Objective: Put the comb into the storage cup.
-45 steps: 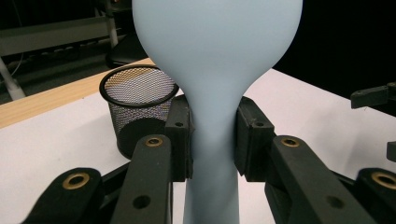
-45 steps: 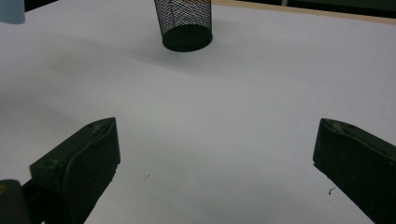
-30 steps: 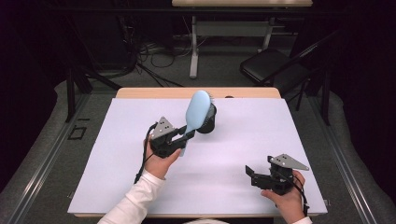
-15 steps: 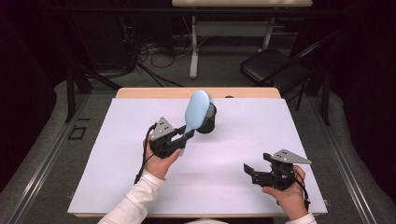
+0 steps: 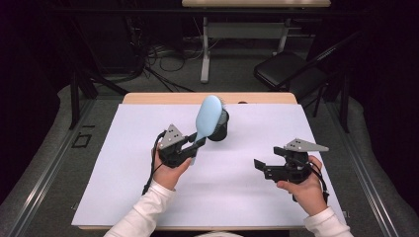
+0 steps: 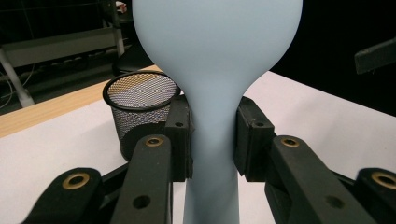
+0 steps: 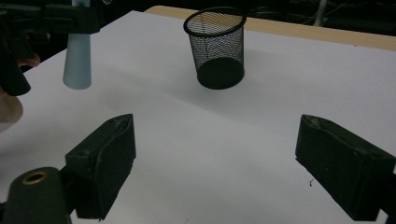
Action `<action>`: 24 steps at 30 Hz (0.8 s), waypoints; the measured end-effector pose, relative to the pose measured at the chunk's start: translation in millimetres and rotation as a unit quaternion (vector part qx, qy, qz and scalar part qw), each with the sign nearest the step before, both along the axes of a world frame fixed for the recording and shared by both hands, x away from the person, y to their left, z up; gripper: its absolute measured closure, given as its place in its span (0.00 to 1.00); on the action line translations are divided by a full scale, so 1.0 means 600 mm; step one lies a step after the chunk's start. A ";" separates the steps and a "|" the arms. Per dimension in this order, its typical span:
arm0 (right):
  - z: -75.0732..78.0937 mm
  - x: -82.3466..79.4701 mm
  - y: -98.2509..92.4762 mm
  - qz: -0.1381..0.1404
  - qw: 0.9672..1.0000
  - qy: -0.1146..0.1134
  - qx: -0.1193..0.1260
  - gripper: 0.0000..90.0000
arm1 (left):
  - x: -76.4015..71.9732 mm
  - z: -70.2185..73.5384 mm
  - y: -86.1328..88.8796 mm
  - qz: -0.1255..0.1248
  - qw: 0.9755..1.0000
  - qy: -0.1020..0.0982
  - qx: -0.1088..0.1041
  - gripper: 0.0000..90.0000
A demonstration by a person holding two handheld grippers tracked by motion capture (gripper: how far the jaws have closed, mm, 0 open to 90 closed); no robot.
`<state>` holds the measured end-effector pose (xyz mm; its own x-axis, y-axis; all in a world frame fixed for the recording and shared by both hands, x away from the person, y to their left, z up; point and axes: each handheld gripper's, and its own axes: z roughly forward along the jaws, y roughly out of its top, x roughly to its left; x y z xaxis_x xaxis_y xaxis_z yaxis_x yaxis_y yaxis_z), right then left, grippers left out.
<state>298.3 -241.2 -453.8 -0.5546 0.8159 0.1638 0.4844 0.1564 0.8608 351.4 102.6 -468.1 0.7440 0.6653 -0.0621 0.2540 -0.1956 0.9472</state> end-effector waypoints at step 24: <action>0.093 0.074 0.076 0.046 0.998 0.027 0.019 0.13 | -0.004 0.002 0.000 0.001 1.000 -0.006 -0.006 0.78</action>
<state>342.4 -195.8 -397.9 -0.6161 0.7546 0.2258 0.5155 0.1696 0.8400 348.7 102.4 -467.0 0.7435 0.6659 -0.0613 0.2433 -0.1839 0.9524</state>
